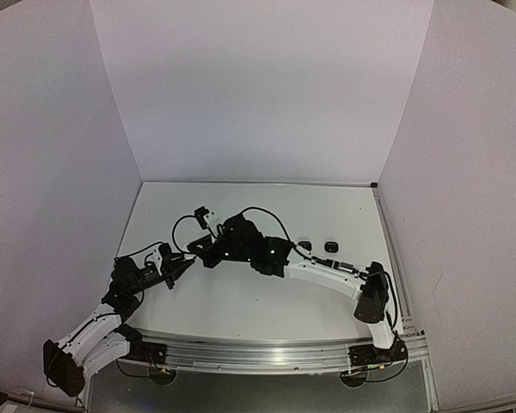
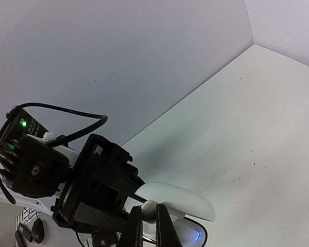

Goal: Insert the wireless bluetooth earbuds into the charging case
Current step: Adjust the left earbud in the left side groove of the charging case.

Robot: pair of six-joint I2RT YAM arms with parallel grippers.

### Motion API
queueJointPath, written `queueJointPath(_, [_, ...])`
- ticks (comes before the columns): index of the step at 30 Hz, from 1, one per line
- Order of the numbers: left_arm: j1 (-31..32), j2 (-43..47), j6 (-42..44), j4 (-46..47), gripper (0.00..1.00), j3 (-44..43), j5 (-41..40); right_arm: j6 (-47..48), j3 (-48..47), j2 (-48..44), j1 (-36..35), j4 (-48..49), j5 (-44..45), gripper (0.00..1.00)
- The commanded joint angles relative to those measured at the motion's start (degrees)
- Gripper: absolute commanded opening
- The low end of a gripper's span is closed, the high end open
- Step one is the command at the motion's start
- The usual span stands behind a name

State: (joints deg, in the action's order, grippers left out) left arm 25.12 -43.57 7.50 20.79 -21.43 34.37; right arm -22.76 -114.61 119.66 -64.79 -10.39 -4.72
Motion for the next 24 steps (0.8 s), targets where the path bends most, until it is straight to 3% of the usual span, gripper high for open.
queueJointPath(1, [0.19, 0.1, 0.81, 3.67, 0.0, -2.72, -2.31, -2.29, 0.61, -1.96, -1.47, -1.5, 3.22, 0.02])
queueJointPath(9, [0.19, 0.33, 1.81, 3.55, 0.0, -2.57, -1.91, -2.96, 0.61, -1.27, -1.75, -2.56, 4.52, 0.01])
queueJointPath(18, [0.19, 0.13, 2.68, 2.38, 0.0, -2.51, 0.69, -1.73, -0.86, -2.88, -1.75, -3.15, 8.16, 0.12])
queueJointPath(24, [0.2, -0.38, 6.0, 1.98, 0.0, -2.7, -1.96, -2.69, -2.09, -1.36, -1.89, -3.81, 9.71, 0.17])
